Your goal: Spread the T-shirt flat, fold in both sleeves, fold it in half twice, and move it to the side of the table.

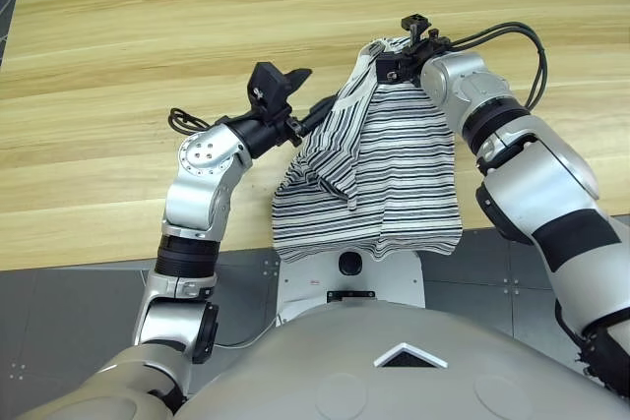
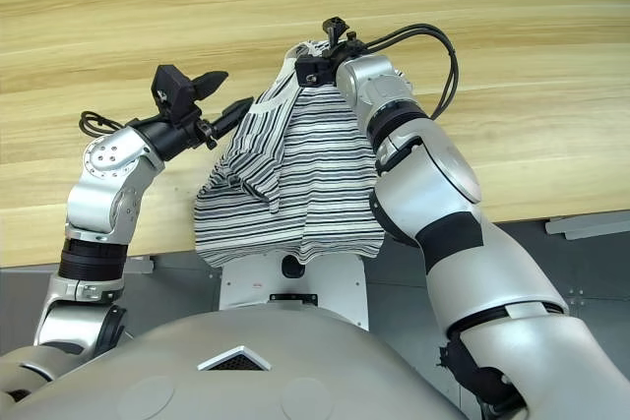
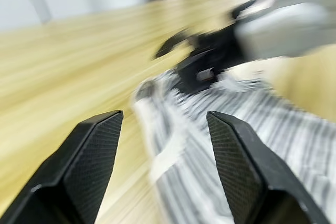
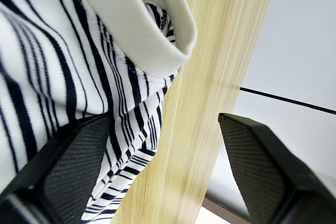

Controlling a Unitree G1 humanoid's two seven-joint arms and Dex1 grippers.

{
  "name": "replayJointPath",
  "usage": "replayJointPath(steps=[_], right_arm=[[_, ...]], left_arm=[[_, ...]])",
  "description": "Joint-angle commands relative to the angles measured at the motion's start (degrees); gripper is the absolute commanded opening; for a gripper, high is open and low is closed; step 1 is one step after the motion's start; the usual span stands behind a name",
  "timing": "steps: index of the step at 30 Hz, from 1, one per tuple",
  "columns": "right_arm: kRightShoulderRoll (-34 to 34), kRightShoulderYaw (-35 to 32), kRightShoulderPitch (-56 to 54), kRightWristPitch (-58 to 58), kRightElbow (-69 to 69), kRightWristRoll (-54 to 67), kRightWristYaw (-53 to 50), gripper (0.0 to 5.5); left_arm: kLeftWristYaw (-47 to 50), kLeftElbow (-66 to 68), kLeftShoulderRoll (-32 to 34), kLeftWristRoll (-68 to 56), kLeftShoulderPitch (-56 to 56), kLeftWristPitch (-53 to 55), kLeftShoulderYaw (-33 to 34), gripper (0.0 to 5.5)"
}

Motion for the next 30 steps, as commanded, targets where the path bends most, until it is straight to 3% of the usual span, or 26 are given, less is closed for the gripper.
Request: replayJointPath(steps=[1,9,18,30], right_arm=[[0.76,0.65,2.28,-0.22,1.0,-0.47,1.71,3.77],[0.78,1.07,2.59,-0.37,1.01,-0.7,1.6,3.77],[0.94,1.7,2.82,-0.49,1.02,-0.7,1.44,3.77],[1.2,2.02,2.67,-0.49,1.0,-0.65,1.31,3.77]], left_arm=[[3.81,4.37,-1.6,-1.0,-2.01,7.94,2.54,2.97],[5.11,1.34,-4.47,-3.81,-0.19,17.28,2.51,2.97],[4.97,1.7,-3.99,-2.38,-0.22,15.95,2.4,2.97],[2.86,2.89,-3.69,-1.36,0.43,14.53,0.94,1.02]])
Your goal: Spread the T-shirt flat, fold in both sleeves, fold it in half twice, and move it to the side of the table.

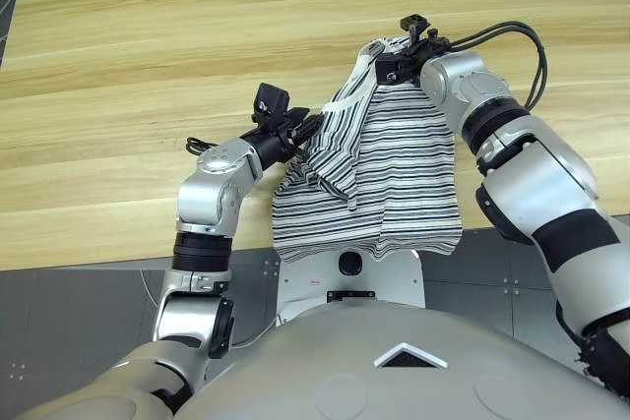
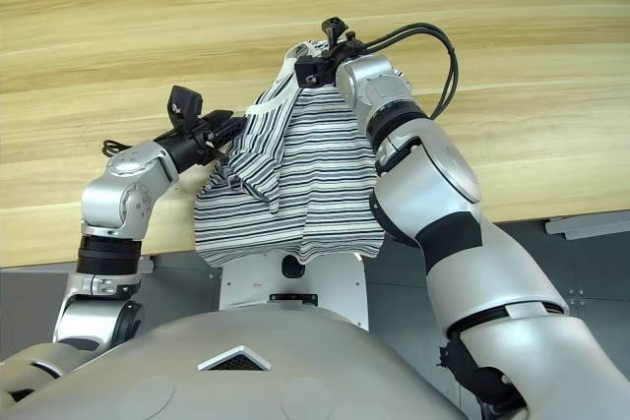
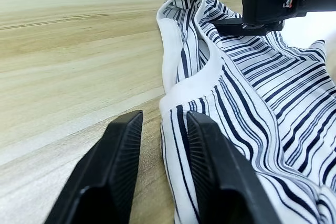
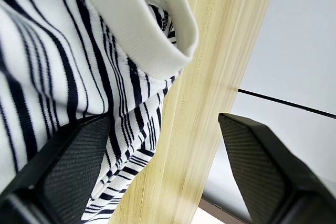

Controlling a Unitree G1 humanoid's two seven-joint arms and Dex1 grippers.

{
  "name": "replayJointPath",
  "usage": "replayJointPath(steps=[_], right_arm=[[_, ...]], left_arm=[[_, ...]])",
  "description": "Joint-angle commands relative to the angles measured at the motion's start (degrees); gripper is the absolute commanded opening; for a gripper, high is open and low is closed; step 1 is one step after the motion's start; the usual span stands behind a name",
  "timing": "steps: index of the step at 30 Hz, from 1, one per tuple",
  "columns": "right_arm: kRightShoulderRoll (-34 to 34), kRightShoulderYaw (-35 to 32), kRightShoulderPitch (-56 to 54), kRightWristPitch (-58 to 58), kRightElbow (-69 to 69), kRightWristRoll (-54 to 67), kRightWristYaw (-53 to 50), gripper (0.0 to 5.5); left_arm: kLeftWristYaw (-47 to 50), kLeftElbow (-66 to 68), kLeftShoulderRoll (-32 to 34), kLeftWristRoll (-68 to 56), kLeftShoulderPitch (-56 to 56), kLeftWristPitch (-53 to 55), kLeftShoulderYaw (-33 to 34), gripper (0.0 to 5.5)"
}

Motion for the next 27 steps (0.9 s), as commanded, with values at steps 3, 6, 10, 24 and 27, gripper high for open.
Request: replayJointPath(steps=[3,6,10,24,27], right_arm=[[0.9,0.66,2.68,-0.45,1.05,-0.58,1.51,3.77],[0.94,0.74,2.68,-0.47,1.04,-0.54,1.42,3.77],[0.99,0.79,2.72,-0.54,1.05,-0.52,1.26,3.77],[1.12,0.97,2.67,-0.61,1.06,-0.47,1.22,3.77],[1.17,0.95,2.66,-0.6,1.05,-0.45,1.22,3.77]], left_arm=[[-0.86,-0.4,0.54,0.51,0.61,-0.6,-0.44,0.54],[-1.9,-1.24,0.67,0.05,0.86,-0.46,-0.73,0.13],[-3.99,-2.88,0.99,-0.39,1.7,-0.63,-1.4,0.13],[-0.92,-2.49,-0.06,0.87,1.36,-3.46,0.06,0.91],[-1.46,-2.58,0.05,0.47,1.41,-4.39,0.22,0.91]])
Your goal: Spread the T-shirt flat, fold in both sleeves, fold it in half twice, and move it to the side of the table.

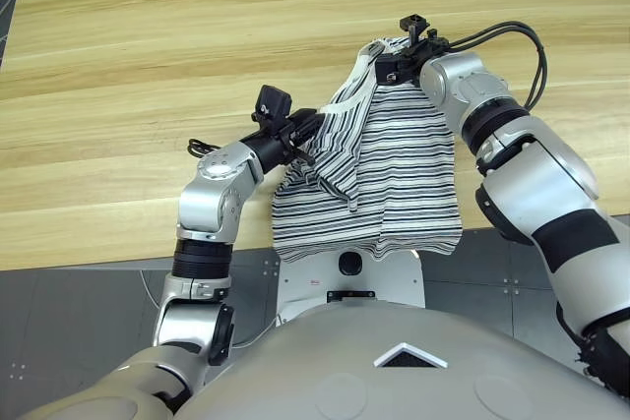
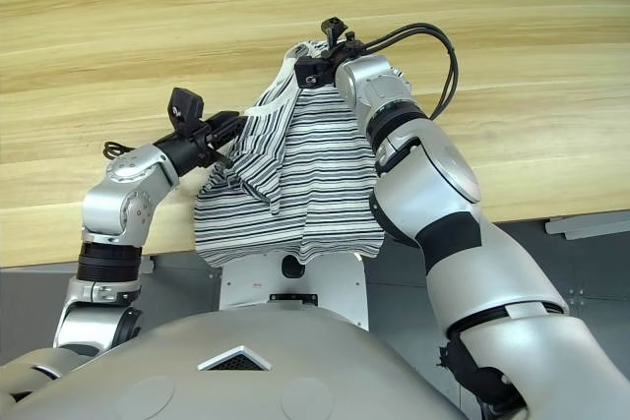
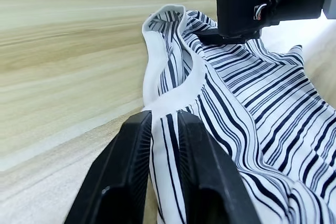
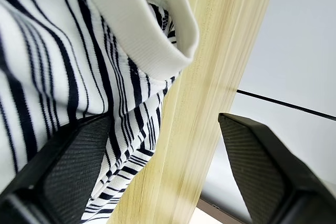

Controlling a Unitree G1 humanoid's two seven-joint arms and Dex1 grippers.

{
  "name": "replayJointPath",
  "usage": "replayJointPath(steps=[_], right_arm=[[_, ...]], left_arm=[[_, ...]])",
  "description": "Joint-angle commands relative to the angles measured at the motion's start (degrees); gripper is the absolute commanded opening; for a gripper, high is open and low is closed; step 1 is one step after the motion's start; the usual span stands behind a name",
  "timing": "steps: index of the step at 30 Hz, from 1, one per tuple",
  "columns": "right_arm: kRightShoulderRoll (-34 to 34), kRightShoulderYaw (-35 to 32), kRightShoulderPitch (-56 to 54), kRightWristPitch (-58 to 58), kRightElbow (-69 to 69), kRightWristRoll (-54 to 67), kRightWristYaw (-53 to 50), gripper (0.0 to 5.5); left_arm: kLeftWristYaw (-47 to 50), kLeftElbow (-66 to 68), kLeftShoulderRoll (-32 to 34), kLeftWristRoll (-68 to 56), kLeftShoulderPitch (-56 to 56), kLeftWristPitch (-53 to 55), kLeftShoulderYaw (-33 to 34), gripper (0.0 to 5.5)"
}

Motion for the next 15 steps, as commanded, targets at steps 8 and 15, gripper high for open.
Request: replayJointPath(steps=[8,15], right_arm=[[1.25,0.46,2.62,-0.62,1.02,-0.48,1.56,3.77],[1.26,0.53,2.64,-0.67,1.03,-0.51,1.61,3.77]], left_arm=[[-1.17,0.35,1.2,1.14,-0.25,-0.35,-1.65,0.91],[-0.6,0.67,1.16,1.16,-0.42,0.12,-1.71,0.91]])
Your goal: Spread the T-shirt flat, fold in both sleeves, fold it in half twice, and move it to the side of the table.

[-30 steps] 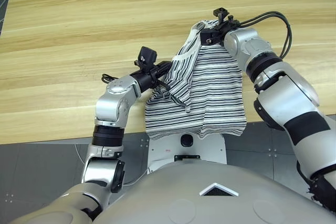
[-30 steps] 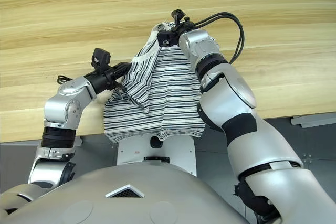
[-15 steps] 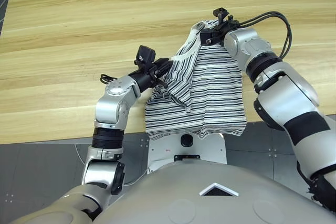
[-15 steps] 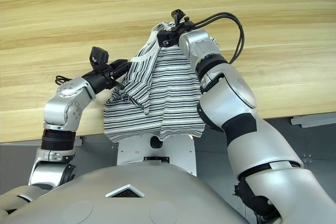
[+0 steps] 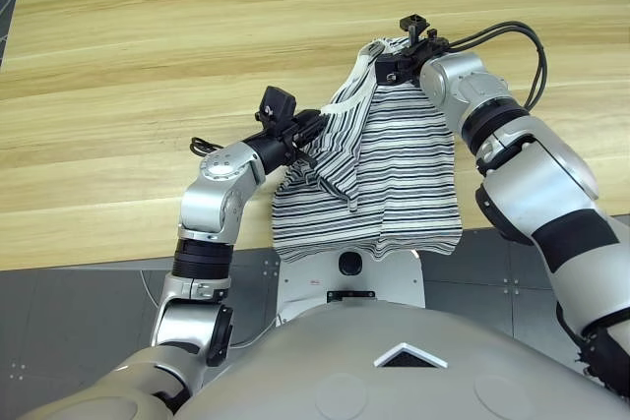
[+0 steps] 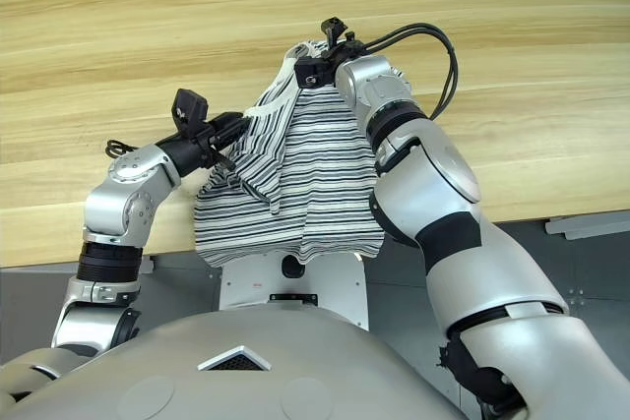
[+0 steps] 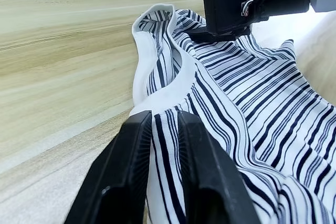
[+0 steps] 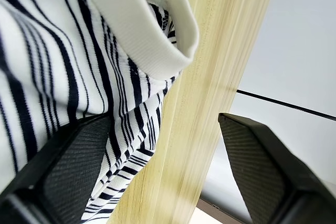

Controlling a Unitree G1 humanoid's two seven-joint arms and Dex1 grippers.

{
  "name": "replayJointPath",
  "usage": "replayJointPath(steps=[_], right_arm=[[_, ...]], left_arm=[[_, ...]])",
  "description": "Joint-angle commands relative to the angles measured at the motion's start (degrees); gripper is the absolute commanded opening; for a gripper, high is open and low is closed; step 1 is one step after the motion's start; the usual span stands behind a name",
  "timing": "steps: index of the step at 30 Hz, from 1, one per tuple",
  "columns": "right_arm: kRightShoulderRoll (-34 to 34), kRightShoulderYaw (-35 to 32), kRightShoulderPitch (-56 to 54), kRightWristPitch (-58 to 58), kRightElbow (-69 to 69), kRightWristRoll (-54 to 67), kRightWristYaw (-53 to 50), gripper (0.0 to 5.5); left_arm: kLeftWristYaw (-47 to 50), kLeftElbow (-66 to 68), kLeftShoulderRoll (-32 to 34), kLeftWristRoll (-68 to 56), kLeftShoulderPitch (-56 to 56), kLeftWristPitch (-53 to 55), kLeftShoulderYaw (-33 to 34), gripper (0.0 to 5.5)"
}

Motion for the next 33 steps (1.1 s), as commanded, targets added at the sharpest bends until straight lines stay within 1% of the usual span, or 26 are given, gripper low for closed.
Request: replayJointPath(steps=[1,13,20,26,29,32,33], right_arm=[[1.2,0.49,2.65,-0.69,1.0,-0.51,1.65,3.77],[1.39,0.63,2.64,-0.94,0.98,-0.49,1.65,3.77],[1.43,0.57,2.63,-0.91,0.97,-0.42,1.65,3.77],[1.38,0.65,2.66,-0.96,0.98,-0.51,1.47,3.77],[1.41,0.62,2.55,-1.0,0.96,-0.46,1.48,3.77],[1.44,0.65,2.63,-1.03,0.97,-0.48,1.42,3.77],[1.44,0.66,2.65,-1.03,0.96,-0.49,1.42,3.77]], left_arm=[[0.64,0.71,0.46,0.74,-0.5,1.01,0.24,0.91],[1.85,2.14,0.75,2.34,-0.93,0.75,0.04,0.91],[1.41,1.52,0.6,2.3,-0.68,1.05,-0.05,1.99],[0.69,0.98,0.5,2.01,-0.41,1.52,-0.65,1.99],[0.06,0.67,0.51,1.72,-0.15,1.6,-0.87,1.58],[-0.58,0.09,0.46,1.46,0.31,1.72,-1.14,1.0],[-0.72,0.0,0.46,1.45,0.35,1.71,-1.19,0.91]])
